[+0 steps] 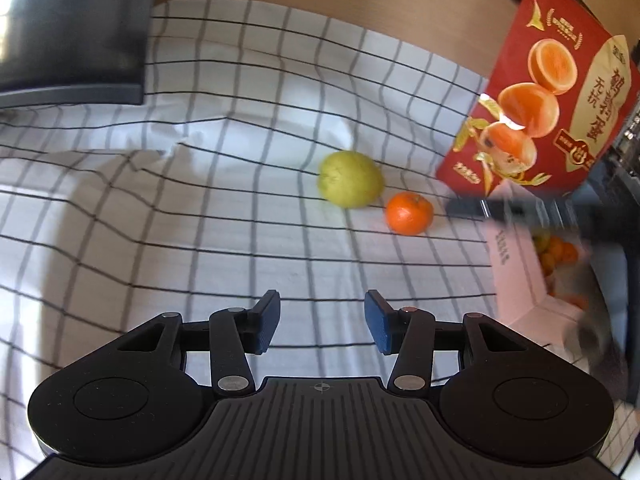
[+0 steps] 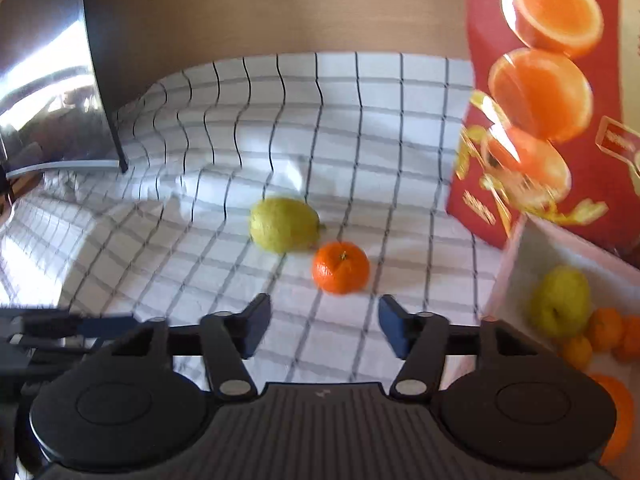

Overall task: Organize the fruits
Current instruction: 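Move both open tools toward the remaining tangerine and green pear, then grasp the green pear with the left tool while the right tool grasps the tangerine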

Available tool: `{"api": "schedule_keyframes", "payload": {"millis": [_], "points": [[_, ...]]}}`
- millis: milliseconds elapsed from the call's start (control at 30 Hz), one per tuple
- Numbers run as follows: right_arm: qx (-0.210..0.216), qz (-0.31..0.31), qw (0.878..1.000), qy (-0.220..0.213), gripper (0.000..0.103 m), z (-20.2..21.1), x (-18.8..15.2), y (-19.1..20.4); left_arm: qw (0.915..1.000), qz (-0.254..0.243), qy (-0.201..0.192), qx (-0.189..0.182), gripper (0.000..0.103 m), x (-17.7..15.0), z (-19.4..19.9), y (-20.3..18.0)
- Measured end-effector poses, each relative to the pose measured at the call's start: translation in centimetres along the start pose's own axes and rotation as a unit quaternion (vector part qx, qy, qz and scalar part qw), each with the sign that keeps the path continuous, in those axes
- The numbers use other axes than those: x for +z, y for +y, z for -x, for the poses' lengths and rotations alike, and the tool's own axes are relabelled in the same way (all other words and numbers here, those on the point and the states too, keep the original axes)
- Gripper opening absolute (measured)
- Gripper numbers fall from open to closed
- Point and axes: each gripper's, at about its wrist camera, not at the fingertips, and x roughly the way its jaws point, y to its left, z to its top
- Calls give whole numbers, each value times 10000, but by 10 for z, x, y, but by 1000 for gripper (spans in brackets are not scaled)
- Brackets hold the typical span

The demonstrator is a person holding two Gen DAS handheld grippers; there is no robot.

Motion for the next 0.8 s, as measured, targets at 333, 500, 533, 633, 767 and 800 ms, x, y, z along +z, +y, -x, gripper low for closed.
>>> {"api": "schedule_keyframes", "payload": {"millis": [333, 500, 533, 633, 767, 800], "points": [[318, -1043, 9932, 417, 72, -102, 49, -2, 9976, 540, 135, 402, 51, -30, 36, 41], [439, -1048, 9922, 519, 71, -108, 49, -1, 9979, 245, 72, 590, 51, -22, 41, 51], [363, -919, 9939, 489, 71, -104, 47, -1, 9984, 69, 28, 553, 51, -16, 39, 48], [110, -781, 9959, 444, 71, -90, 44, -8, 9968, -645, -171, 445, 51, 8, 27, 32], [249, -1059, 9924, 575, 71, -85, 30, -26, 9898, -1278, -366, 507, 51, 44, 4, 10], [230, -1128, 9915, 599, 69, -88, 26, -29, 9867, -1496, -412, 490, 51, 53, -1, 3]]}}
